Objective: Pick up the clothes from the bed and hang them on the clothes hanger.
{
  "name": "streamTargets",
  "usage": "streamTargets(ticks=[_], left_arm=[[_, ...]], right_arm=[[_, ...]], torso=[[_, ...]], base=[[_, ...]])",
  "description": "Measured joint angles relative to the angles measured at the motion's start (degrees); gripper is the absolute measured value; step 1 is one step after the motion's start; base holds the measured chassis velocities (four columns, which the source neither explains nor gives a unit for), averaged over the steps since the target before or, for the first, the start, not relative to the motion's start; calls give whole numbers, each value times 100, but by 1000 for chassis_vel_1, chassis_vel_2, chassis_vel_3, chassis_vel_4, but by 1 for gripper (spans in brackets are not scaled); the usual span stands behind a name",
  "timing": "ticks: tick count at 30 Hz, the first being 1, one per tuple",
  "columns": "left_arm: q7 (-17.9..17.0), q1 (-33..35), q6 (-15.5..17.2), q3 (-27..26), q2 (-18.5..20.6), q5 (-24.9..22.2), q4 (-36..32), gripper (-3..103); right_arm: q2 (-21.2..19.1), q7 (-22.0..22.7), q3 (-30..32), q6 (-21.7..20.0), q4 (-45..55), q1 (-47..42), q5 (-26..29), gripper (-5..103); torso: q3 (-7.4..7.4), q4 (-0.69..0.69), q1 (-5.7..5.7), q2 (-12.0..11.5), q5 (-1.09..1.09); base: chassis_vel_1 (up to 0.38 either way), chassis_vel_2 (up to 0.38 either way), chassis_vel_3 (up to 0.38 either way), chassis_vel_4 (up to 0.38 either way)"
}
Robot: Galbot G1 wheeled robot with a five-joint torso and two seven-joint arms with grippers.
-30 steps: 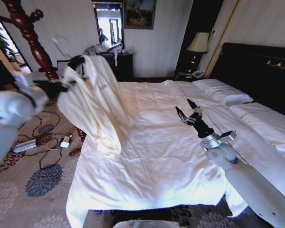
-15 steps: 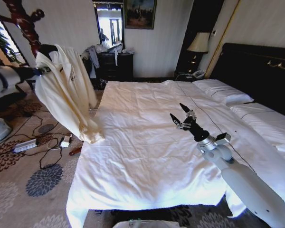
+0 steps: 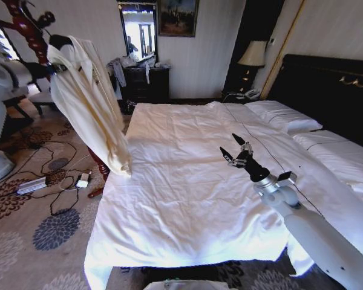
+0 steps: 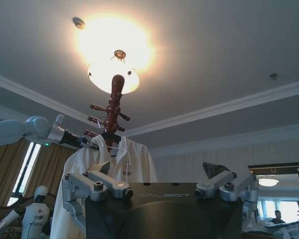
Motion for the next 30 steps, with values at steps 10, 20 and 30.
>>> streamTargets(ticks=[10,20,30], left_arm=[[240,-675,-65,658,-386,111,853,17],[310,-859,-34,857,-585,200,1137,17],[487,-771,27,1016,-508,151,1110,17]], right_arm=[[23,-7,-41,1,-53,43,-1,100],[-32,-83,72,85,-63,-61,1,100],[-27,-128,24,108,-73,-25,2,100]], torso=[[0,-3,0,0,2],[0,-2,0,0,1],[-1,-1,0,1,2]], base=[[0,0,0,0],[0,0,0,0],[0,0,0,0]])
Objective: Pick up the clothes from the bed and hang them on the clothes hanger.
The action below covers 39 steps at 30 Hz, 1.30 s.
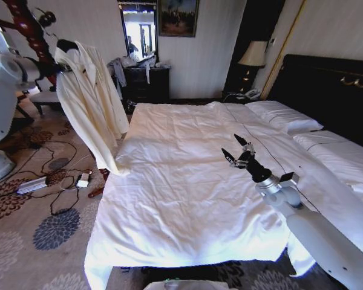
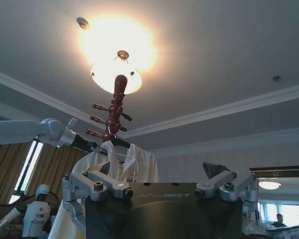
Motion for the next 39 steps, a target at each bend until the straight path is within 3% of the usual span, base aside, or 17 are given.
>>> streamTargets(ticks=[8,23,34,39], left_arm=[[77,-12,10,92,-12,42,7,17],[323,-524,48,387,-359,202,644,17],[339,-296,-3,361,-61,143,398,17],[348,-94,-335,374,145,134,118,15]], right_arm=[[-22,-24,24,6,25,-37,-2,100],[-34,-118,79,101,-26,-86,7,100],[-53,-83,106,126,75,-138,40,100],[-119,-259,106,-98,279,-243,574,100]], torso=[[0,0,0,0,0],[2,-2,1,0,-1],[1,0,1,0,-1],[1,-3,1,0,0]], base=[[0,0,0,0],[0,0,0,0],[0,0,0,0],[0,0,0,0]])
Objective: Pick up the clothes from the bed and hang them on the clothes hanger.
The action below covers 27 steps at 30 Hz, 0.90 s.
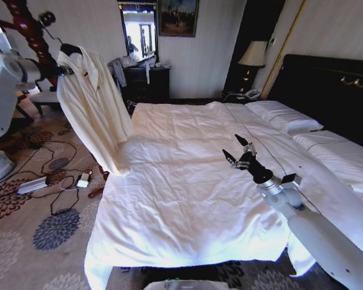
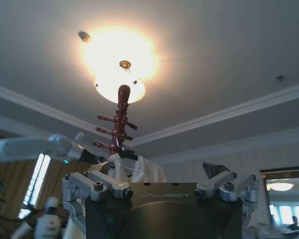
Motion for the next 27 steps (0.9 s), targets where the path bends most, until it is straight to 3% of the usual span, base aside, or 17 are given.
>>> streamTargets(ticks=[2,3,4,5,6,7,10,11,13,19,21,22,24,27], left_arm=[[-14,115,-435,-21,92,-69,-147,20],[-14,115,-435,-21,92,-69,-147,20],[-71,167,-638,-39,134,-217,-219,20],[-143,224,-923,-44,183,-467,-299,30],[-171,261,-1104,-47,213,-639,-351,30],[-187,318,-1280,-77,254,-863,-447,41],[-194,400,-1361,-147,344,-1090,-655,41],[-196,434,-1365,-174,386,-1137,-750,52],[-180,598,-1366,-262,584,-1194,-1120,63],[-204,1040,-1335,-581,925,-1201,-1708,79],[-239,1374,-1317,-900,1165,-1239,-2063,89],[-239,1374,-1317,-900,1165,-1239,-2063,89],[-274,1898,-1304,-1457,1483,-1276,-2527,98],[-461,2671,-1354,-2119,1890,-1374,-3192,100]], right_arm=[[-52,-84,49,-125,123,-68,240,100],[-52,-84,49,-125,123,-68,240,100],[-66,-90,69,-167,169,-87,299,100],[-81,-91,93,-225,221,-108,365,100],[-85,-88,106,-260,249,-118,401,100],[-88,-85,120,-310,282,-125,460,100],[-85,-51,140,-366,330,-145,534,100],[-80,-22,147,-378,348,-155,551,100],[-67,29,160,-404,398,-205,566,100],[-65,42,217,-417,500,-331,521,100],[-69,47,284,-421,566,-432,488,100],[-69,47,284,-421,566,-432,488,100],[-80,61,371,-424,624,-559,444,100],[-91,258,491,-431,744,-753,397,100]], torso=[[0,5,-1,0,-6],[0,5,-1,0,-6],[0,5,-1,0,-4],[0,6,-1,0,-4],[0,5,-1,0,-4],[0,4,-1,0,-3],[0,1,0,0,-2],[0,1,0,0,-2],[0,1,-2,0,1],[0,2,-1,0,-2],[0,0,-1,0,-2],[0,0,-1,0,-2],[0,4,-1,0,-2],[-1,3,-2,0,-1]], base=[[0,0,0,0],[0,0,0,0],[0,0,0,0],[0,0,0,0],[0,0,0,0],[0,0,0,0],[0,0,0,0],[0,0,0,0],[0,0,0,0],[0,0,0,0],[0,0,0,0],[0,0,0,0],[0,0,0,0],[0,0,0,0]])
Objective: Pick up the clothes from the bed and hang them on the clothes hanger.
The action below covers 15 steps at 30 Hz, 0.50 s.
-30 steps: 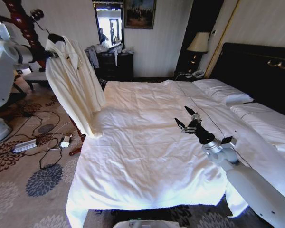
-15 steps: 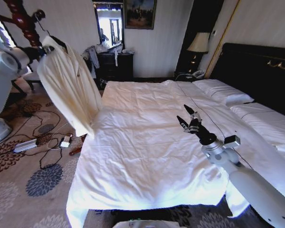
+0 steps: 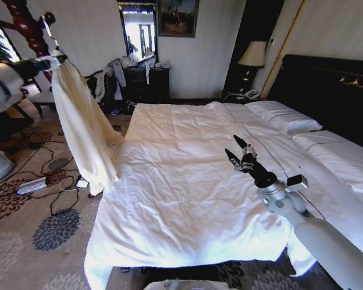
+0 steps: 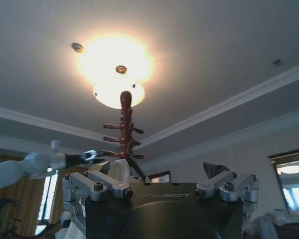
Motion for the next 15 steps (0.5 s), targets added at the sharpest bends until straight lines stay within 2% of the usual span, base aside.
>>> streamTargets(ticks=[1,3,4,5,6,7,8,9,10,11,12,13,14,15], left_arm=[[0,0,0,0,0,0,0,100],[-306,586,-138,-376,272,-46,-447,100],[-465,786,-234,-491,374,-43,-609,100],[-876,1260,-545,-740,627,94,-997,100],[-876,1260,-545,-740,627,94,-997,100],[-1145,1533,-741,-890,769,231,-1288,100],[-1294,1661,-824,-966,832,297,-1444,100],[-1488,1840,-934,-1082,900,358,-1698,100],[-1893,2213,-1090,-1326,882,433,-2164,100],[-1893,2213,-1090,-1326,882,433,-2164,100],[-2124,2373,-1132,-1423,752,498,-2380,100],[-2327,2570,-1145,-1534,564,590,-2630,100],[-2395,2670,-1144,-1606,507,630,-2720,100],[-2553,3161,-1144,-2116,334,860,-3105,100]], right_arm=[[0,0,0,0,0,0,0,100],[22,590,104,-45,126,-102,-182,100],[56,1105,164,-87,181,-125,-379,100],[172,2150,282,-161,282,-147,-914,100],[172,2150,282,-161,282,-147,-914,100],[260,2750,378,-242,370,-184,-1237,100],[312,3099,442,-308,442,-225,-1408,100],[418,3664,574,-442,605,-331,-1657,100],[555,4422,920,-711,964,-651,-1996,100],[555,4422,920,-711,964,-651,-1996,100],[681,4823,1255,-870,1244,-954,-2291,100],[857,5131,1671,-997,1560,-1368,-2686,100],[914,5196,1778,-1030,1640,-1482,-2826,100],[1117,5358,2029,-1116,1841,-1801,-3289,100]], torso=[[0,0,0,0,0],[0,-1,0,0,-3],[0,-2,0,0,-3],[1,0,0,0,-1],[1,0,0,0,-1],[1,5,1,0,-3],[1,6,1,0,-2],[1,6,0,0,2],[0,4,0,0,7],[0,4,0,0,7],[0,3,0,0,5],[0,-8,0,0,-3],[0,-11,0,0,-7],[2,-15,3,0,-10]], base=[[0,0,0,0],[0,0,0,0],[0,0,0,0],[0,0,0,0],[0,0,0,0],[0,0,0,0],[0,0,0,0],[0,0,0,0],[0,0,0,0],[0,0,0,0],[0,0,0,0],[0,0,0,0],[0,0,0,0],[-24,-10,-44,-52]])
